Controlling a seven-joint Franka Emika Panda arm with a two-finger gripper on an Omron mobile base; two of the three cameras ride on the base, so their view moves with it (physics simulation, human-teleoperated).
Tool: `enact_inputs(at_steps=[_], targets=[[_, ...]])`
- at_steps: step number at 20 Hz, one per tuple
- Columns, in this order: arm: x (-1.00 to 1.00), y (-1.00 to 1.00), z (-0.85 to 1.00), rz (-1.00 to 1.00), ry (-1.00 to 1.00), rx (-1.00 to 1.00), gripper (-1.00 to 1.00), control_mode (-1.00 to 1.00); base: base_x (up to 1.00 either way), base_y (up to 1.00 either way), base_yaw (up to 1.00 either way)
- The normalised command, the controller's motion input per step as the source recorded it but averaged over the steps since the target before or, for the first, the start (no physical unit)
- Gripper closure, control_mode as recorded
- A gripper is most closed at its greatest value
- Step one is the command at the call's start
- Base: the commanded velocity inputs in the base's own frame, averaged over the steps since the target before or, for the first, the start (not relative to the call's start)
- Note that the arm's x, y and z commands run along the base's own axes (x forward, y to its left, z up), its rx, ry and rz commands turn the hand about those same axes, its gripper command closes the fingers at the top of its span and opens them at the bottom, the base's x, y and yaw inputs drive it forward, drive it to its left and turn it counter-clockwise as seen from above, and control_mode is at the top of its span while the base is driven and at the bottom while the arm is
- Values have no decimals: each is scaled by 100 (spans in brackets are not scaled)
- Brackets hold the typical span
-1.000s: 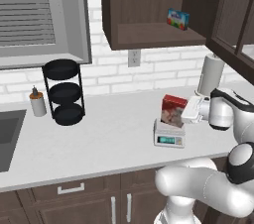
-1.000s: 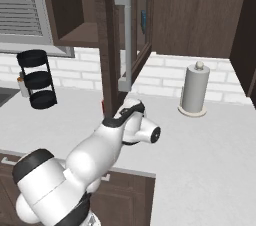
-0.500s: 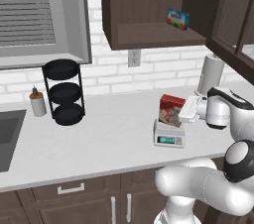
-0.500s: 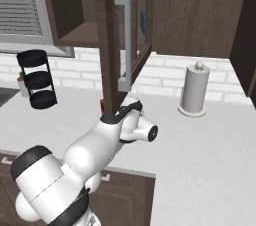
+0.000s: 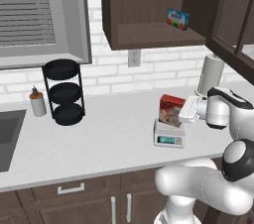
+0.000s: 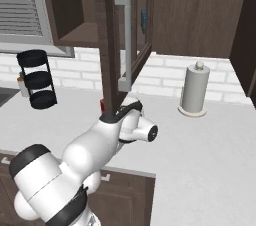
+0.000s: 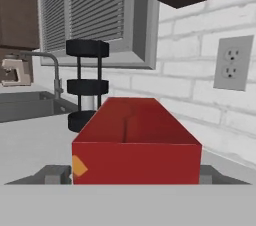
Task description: Pick the cereal and place it on the digital scale for weighing, and close the cabinet.
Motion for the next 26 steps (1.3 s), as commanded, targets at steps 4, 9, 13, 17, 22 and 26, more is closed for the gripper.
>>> enact_inputs(at_steps=[4, 9, 13, 17, 22, 26], targets=[[-11, -16, 0, 0, -1, 1, -100, -100, 0, 0, 0], [-33, -19, 0, 0, -9, 2, -100, -100, 0, 0, 0], [-36, -18, 0, 0, -12, 4, -100, -100, 0, 0, 0], [-33, -38, -3, 0, -9, 5, -100, -100, 0, 0, 0], [-31, -51, 0, 0, -7, 9, -100, -100, 0, 0, 0], [-32, -59, 0, 0, -2, 11, -100, -100, 0, 0, 0]])
